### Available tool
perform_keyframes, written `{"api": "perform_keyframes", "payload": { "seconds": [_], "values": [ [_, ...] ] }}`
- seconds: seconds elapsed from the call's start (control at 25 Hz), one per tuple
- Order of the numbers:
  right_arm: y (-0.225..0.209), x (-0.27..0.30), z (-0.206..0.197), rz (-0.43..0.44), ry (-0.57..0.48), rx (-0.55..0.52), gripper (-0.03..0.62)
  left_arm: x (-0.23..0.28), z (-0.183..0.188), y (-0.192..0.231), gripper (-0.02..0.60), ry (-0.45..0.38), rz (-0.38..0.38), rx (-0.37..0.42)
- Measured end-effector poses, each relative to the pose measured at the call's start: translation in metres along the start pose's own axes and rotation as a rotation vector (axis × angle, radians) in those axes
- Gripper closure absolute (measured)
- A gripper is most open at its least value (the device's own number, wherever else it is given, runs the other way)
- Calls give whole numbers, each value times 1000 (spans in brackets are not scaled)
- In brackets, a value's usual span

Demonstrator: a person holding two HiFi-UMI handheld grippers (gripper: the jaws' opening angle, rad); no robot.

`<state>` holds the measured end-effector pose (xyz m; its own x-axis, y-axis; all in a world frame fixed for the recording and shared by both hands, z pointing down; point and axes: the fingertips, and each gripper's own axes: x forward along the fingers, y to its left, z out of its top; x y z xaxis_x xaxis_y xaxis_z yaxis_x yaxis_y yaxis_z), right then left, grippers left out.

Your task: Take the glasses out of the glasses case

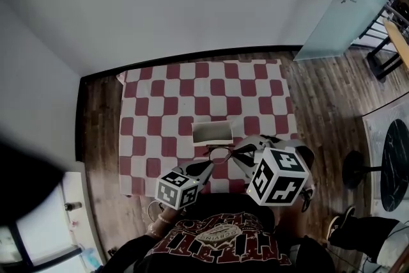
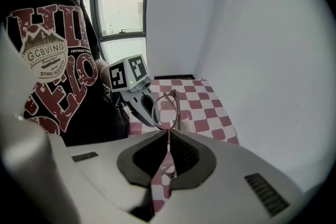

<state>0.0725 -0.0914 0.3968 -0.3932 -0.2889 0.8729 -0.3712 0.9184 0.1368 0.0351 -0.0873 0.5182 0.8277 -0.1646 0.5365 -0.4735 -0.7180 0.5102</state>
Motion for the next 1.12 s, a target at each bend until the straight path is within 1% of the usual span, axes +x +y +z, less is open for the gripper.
{"api": "perform_keyframes", "payload": {
  "seconds": [0.28,0.48,0.68,0.84,1.12],
  "values": [
    [5,4,1,30,1,-22,565,4,-1,-2,572,30,-4,39],
    [4,4,-1,28,0,-18,565,5,0,-1,572,33,0,43],
    [8,6,1,51,-3,-20,565,3,1,0,572,32,11,46],
    [9,8,2,58,-8,-22,565,6,0,0,572,35,8,41],
    [10,9,4,63,-18,-26,565,7,-1,-2,572,44,4,54]
  ]
}}
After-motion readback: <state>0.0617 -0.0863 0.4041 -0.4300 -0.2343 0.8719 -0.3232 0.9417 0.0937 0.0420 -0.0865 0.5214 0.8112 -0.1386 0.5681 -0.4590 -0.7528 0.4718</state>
